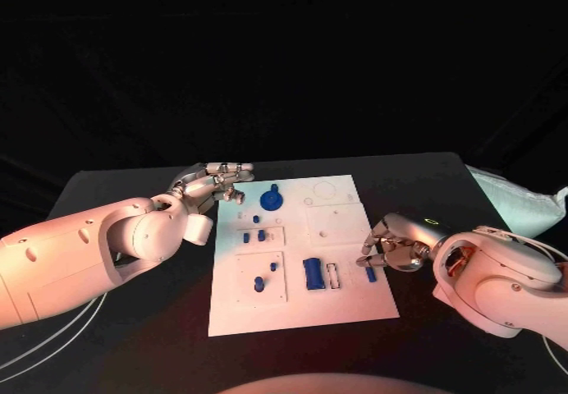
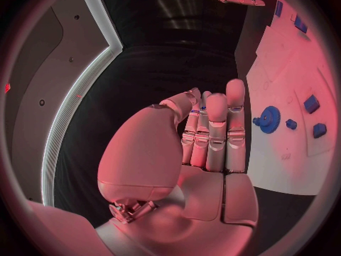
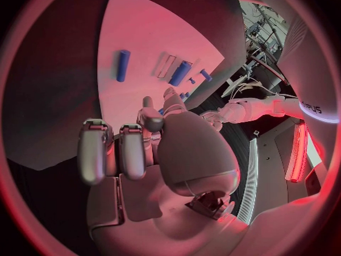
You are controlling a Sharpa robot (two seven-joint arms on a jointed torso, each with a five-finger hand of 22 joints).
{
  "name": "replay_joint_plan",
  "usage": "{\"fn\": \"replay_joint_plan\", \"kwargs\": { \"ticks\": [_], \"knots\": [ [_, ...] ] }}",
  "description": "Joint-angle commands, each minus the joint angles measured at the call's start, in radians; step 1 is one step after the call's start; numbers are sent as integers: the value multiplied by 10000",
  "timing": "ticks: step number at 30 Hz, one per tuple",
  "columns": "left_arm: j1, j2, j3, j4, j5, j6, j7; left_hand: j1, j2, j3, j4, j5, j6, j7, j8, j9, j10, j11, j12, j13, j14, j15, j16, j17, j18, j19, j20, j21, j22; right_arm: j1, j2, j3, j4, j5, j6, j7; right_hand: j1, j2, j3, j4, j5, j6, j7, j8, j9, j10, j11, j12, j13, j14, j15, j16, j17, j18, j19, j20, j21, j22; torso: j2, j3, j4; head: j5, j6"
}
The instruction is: Assemble the parts on the task board
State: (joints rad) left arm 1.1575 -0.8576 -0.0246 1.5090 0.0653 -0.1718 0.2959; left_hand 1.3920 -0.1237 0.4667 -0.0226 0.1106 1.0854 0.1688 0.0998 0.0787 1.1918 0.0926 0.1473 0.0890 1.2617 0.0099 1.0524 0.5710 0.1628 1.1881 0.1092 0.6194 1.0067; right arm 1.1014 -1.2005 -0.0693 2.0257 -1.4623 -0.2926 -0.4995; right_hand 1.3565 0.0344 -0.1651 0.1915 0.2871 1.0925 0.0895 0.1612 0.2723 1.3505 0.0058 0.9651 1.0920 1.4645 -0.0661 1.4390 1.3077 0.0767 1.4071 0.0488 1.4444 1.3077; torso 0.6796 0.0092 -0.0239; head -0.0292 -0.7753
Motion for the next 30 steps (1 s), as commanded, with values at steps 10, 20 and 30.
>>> {"fn": "replay_joint_plan", "kwargs": {
  "ticks": [10,20,30],
  "knots": [
    [-1,-1,6,77,-50,182,68,13,41,-77,-5,41,-90,-3,40,-14,-49,-4,41,9,-41,-19,19,-10,163,34,1,-44,-17,-178,-20,-58,-498,-854,571,-592,-95,140,-127,225,399,135,-35,-123,-43,-112,3,-384,-266,601,66,-121,115,-170,-57,54,-52,139,19,19,-43,-196,37],
    [-2,-9,6,77,-52,192,69,13,41,-77,-5,41,-90,-3,40,-14,-49,-4,41,9,-41,-19,19,-10,163,34,1,-44,-17,-489,378,-69,-868,-1271,967,-798,-150,88,-227,309,372,214,-55,-132,-41,-127,-11,-468,-318,588,56,-162,59,-157,-94,47,-85,87,19,22,-49,-191,32],
    [-3,-6,6,67,-52,208,64,13,41,-77,-5,41,-90,-3,40,-14,-49,-4,41,9,-41,-19,19,-10,163,34,1,-44,-17,-617,768,-69,-1121,-1598,1060,-849,-164,63,-264,335,351,235,-59,-138,-41,-127,-14,-482,-323,584,52,-176,40,-153,-106,44,-97,70,15,17,-36,-172,31]
  ]
}}
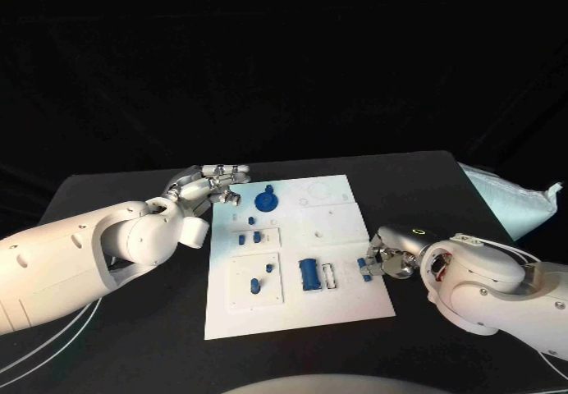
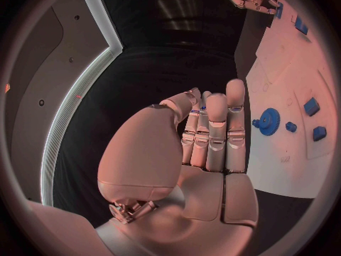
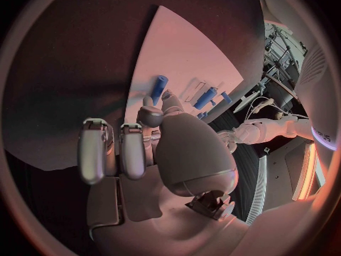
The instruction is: Assemble the parts on the task board
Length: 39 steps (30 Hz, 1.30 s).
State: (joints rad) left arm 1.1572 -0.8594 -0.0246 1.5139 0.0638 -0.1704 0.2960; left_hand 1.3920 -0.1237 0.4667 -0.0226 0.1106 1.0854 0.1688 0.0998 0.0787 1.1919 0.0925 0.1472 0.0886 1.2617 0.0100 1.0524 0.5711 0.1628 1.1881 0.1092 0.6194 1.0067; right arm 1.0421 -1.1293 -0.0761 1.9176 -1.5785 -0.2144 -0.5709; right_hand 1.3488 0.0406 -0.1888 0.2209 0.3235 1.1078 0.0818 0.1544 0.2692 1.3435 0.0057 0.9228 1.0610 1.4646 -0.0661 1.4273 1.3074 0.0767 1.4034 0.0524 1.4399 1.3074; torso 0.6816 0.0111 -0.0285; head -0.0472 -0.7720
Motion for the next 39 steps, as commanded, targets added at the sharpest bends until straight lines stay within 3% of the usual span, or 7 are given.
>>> {"fn": "replay_joint_plan", "kwargs": {
  "ticks": [1,6,11,18,29,34,39],
  "knots": [
    [0,12,6,16,-38,196,62,13,41,-77,-5,40,-90,-3,41,-14,-50,-3,41,13,-41,-19,18,-12,163,34,1,-44,-17,-31,83,-1,-58,-474,294,-138,-87,0,-27,41,-12,82,18,-70,-10,-57,-13,-58,-13,583,53,-60,44,-153,-69,8,-52,73,-4,-3,11,8,-5],
    [-2,11,6,9,-38,198,57,13,41,-77,-5,40,-90,-3,41,-14,-50,-3,41,13,-41,-19,18,-12,163,34,1,-44,-17,-61,201,-1,-155,-750,565,-154,-93,-4,-38,51,-19,89,16,-71,-9,-52,-14,-48,-4,583,52,-61,42,-153,-70,8,-54,71,-2,-10,6,21,-1],
    [-2,6,6,10,-38,206,45,13,41,-77,-5,40,-90,-3,41,-14,-50,-3,41,13,-41,-19,18,-12,163,34,1,-44,-17,-98,282,-1,-205,-1298,1161,-177,-25,-21,-71,51,-167,149,-6,-72,-1,-26,-33,-24,24,587,38,-55,62,-156,-63,-2,-52,84,-1,-9,1,36,-22],
    [-2,-11,6,13,-38,283,-5,14,58,-102,-22,41,-105,5,50,-17,-79,5,65,13,-60,-15,13,-53,169,22,4,-104,-49,-237,569,-2,-320,-2294,2099,-195,14,-94,-242,102,-909,194,3,-134,3,-5,-25,-72,17,594,38,-58,77,-160,-59,-10,-61,92,-7,-5,-9,65,-55],
    [-4,2,5,-1,-39,332,-30,8,56,-107,-20,40,-107,7,50,-18,-82,7,67,13,-61,-14,14,-54,169,20,4,-109,-52,-343,911,-6,-491,-2745,2611,-211,300,-61,-216,-39,-967,229,-14,-165,12,-4,-43,-106,13,599,27,-52,100,-162,-52,-15,-63,103,-15,-17,-6,37,-62],
    [-5,13,5,0,-60,338,-31,8,56,-107,-20,40,-107,7,50,-18,-82,7,67,13,-61,-14,14,-54,169,20,4,-109,-52,-355,978,-7,-493,-2806,2504,-229,830,247,120,-284,-1133,353,-92,-150,39,41,-116,-50,80,615,-33,-14,174,-171,-15,-58,-41,151,-9,-11,-1,37,-62],
    [-6,4,5,6,-72,334,-30,8,56,-107,-20,40,-107,7,50,-18,-82,7,67,13,-61,-14,14,-54,169,20,4,-109,-52,-359,927,-6,-349,-2394,1501,-235,1340,755,766,-488,-1592,438,-185,-172,51,159,-204,81,208,646,-111,70,314,-200,79,-138,29,277,-5,-11,0,27,-47]
  ]
}}
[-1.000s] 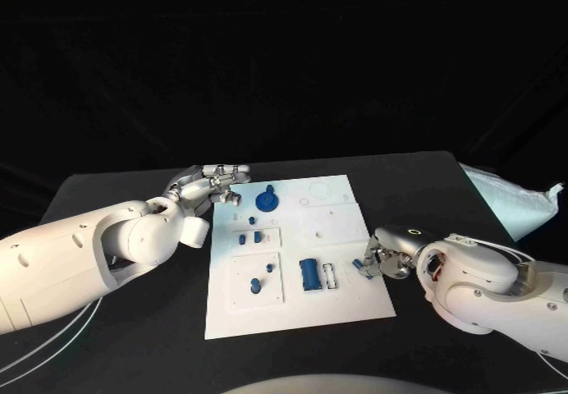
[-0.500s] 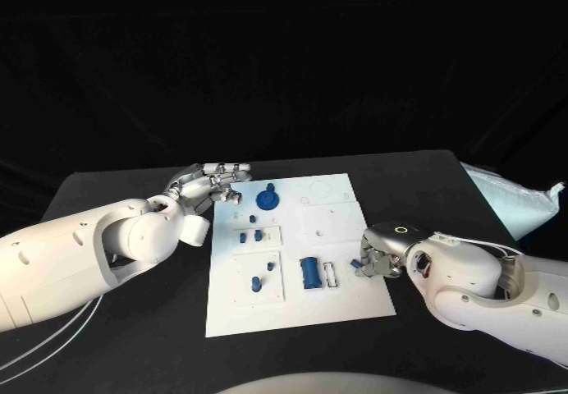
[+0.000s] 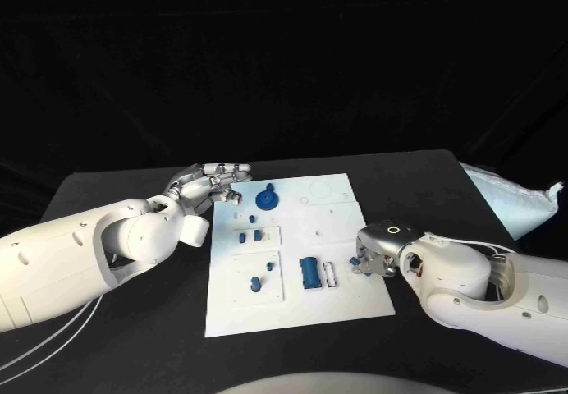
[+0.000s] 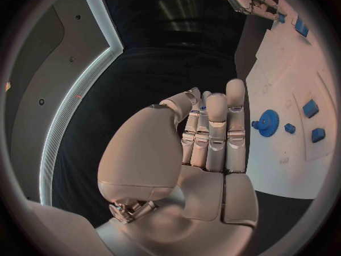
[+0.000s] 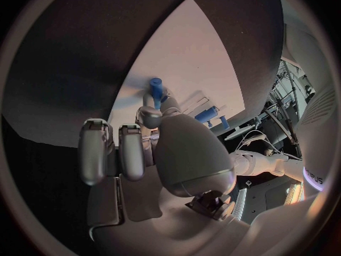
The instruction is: Assemble the parts on the task board
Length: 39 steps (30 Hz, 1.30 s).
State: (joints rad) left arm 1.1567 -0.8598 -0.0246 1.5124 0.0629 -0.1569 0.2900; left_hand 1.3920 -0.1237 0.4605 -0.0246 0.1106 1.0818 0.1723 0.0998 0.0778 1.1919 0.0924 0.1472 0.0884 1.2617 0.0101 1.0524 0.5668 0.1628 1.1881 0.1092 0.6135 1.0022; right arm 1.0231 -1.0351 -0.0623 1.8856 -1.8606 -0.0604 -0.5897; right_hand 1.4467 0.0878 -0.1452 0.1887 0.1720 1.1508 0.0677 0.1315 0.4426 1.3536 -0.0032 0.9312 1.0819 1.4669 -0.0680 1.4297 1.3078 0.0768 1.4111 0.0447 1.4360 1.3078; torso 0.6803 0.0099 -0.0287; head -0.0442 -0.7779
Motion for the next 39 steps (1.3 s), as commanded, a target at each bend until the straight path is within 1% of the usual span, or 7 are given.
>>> {"fn": "replay_joint_plan", "kwargs": {
  "ticks": [1,7,17,23,27,31,39],
  "knots": [
    [0,6,5,23,-64,199,28,8,57,-44,0,40,-71,-28,50,-9,-82,7,67,16,-61,-15,14,-10,169,20,4,-50,-8,-170,-41,-142,19,688,-359,-48,445,358,474,-200,-73,-24,-40,28,-1691,38,-115,-57,-31,621,-97,41,304,-202,7,-71,71,278,5,2,1,9,23],
    [-3,10,5,23,-68,200,23,2,64,-52,0,41,-79,-28,51,-11,-94,9,73,15,-68,-11,11,-26,167,21,6,-54,-9,-62,-272,-128,331,2798,-1916,-58,503,456,1051,-202,-46,-47,-17,-39,-1688,63,-96,-96,-25,627,-81,66,353,-220,57,-78,112,350,2,-14,26,-7,43],
    [-5,15,5,30,-146,213,-2,2,64,-53,0,41,-80,-28,51,-11,-95,9,73,15,-69,-11,11,-27,167,22,6,-54,-9,80,-337,-114,679,4943,-3031,-10,-125,-10,1658,233,140,24,-15,-100,-1657,136,-85,-78,52,637,-70,93,406,-232,101,-59,148,418,14,5,7,37,59],
    [-5,9,5,41,-153,217,-8,2,64,-53,0,41,-80,-28,51,-11,-95,9,73,15,-69,-11,11,-27,167,22,6,-54,-9,91,-253,-113,764,5687,-2974,103,-383,-355,1814,363,617,64,-10,-120,-1634,157,-82,-67,94,637,-65,93,412,-232,102,-54,150,426,14,-1,6,41,47],
    [-5,7,5,49,-154,218,-10,2,64,-53,0,41,-80,-28,51,-11,-95,9,73,15,-69,-11,11,-27,167,22,6,-54,-9,93,-157,-112,743,5922,-2622,108,-544,-494,1823,447,730,97,-5,-118,-1618,181,-73,-30,134,641,-59,104,434,-233,102,-50,150,430,13,-3,2,56,30],
    [-5,1,5,64,-156,206,-17,16,77,-50,-11,45,-81,-30,55,-12,-101,6,81,15,-75,-12,8,-43,169,20,6,-65,-15,94,-16,-113,668,6037,-2286,65,-992,-766,1646,707,1618,201,-22,-87,-1573,253,-83,81,243,648,-63,126,472,-234,107,-49,153,443,18,-8,5,58,26],
    [-4,-9,5,102,-259,213,-34,22,77,-52,-18,44,-81,-31,57,-11,-103,6,85,16,-76,-13,9,-43,169,21,6,-65,-15,94,242,-114,501,5802,-2167,-15,-1063,-790,1613,752,1676,237,-31,-71,-1558,281,-88,137,292,652,-68,136,490,-236,113,-52,157,452,14,1,4,80,11]
  ]
}}
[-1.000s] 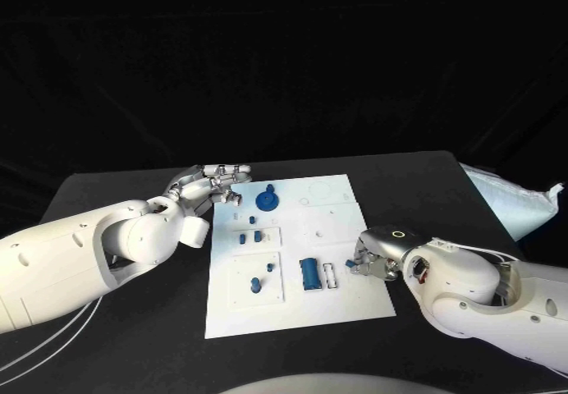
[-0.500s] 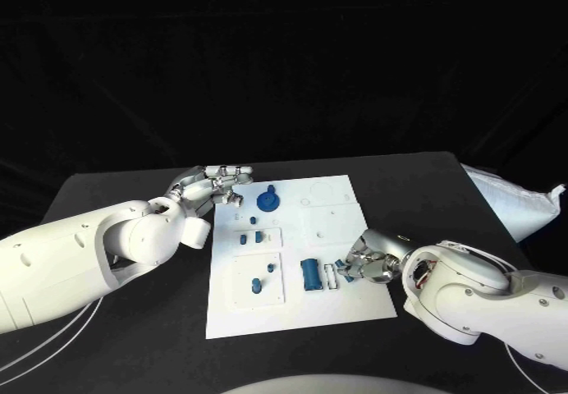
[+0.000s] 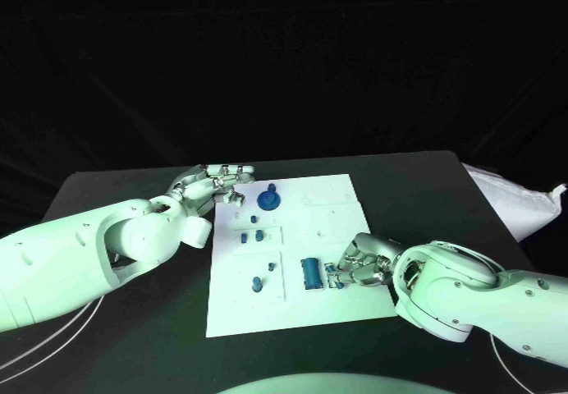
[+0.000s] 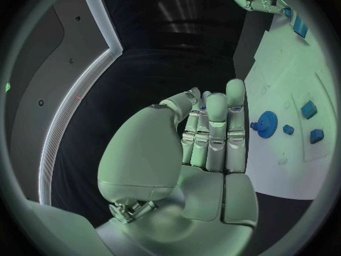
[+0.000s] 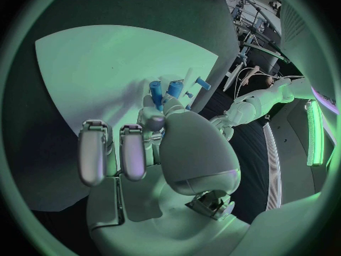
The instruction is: Assemble the parts on the task board
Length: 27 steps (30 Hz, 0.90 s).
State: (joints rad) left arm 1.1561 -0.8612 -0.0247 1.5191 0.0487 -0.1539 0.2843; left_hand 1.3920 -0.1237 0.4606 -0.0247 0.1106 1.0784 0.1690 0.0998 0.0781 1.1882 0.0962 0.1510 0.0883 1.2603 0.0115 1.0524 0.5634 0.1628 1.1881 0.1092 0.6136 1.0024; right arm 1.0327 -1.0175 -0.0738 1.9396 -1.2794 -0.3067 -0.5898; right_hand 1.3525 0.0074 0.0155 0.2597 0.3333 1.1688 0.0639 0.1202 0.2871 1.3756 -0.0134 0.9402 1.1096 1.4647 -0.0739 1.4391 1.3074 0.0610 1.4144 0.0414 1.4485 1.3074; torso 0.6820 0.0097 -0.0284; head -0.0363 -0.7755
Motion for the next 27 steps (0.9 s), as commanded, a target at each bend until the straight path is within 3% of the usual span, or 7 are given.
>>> {"fn": "replay_joint_plan", "kwargs": {
  "ticks": [1,10,27],
  "knots": [
    [2,4,6,38,-121,186,22,18,75,-58,-17,43,-48,4,58,-14,-67,-30,48,17,-64,-26,8,-14,169,21,7,-68,-17,-2,94,0,-56,-45,302,-18,-134,15,2,50,64,64,5,45,0,68,12,62,27,675,-10,44,497,-79,83,-19,34,462,0,2,2,2,-14],
    [2,-12,7,54,-134,190,10,16,73,-60,-17,43,-48,5,58,-14,-68,-29,49,17,-65,-26,7,-18,169,21,7,-69,-17,-3,217,0,-222,-511,301,-59,-334,9,-85,179,-4,137,-17,80,35,142,-4,189,136,684,-22,70,540,-88,110,-28,55,502,-10,5,-3,23,-35],
    [3,-43,7,72,-136,237,-19,4,71,-73,-14,40,-48,7,62,-14,-72,-27,55,17,-76,-24,-5,-46,174,10,8,-103,-36,-2,215,1,-304,-1140,760,-84,-468,68,-139,216,-17,287,-97,162,97,338,-66,630,486,718,-66,181,722,-113,188,-58,118,617,-8,12,-15,16,-59]
  ]
}}
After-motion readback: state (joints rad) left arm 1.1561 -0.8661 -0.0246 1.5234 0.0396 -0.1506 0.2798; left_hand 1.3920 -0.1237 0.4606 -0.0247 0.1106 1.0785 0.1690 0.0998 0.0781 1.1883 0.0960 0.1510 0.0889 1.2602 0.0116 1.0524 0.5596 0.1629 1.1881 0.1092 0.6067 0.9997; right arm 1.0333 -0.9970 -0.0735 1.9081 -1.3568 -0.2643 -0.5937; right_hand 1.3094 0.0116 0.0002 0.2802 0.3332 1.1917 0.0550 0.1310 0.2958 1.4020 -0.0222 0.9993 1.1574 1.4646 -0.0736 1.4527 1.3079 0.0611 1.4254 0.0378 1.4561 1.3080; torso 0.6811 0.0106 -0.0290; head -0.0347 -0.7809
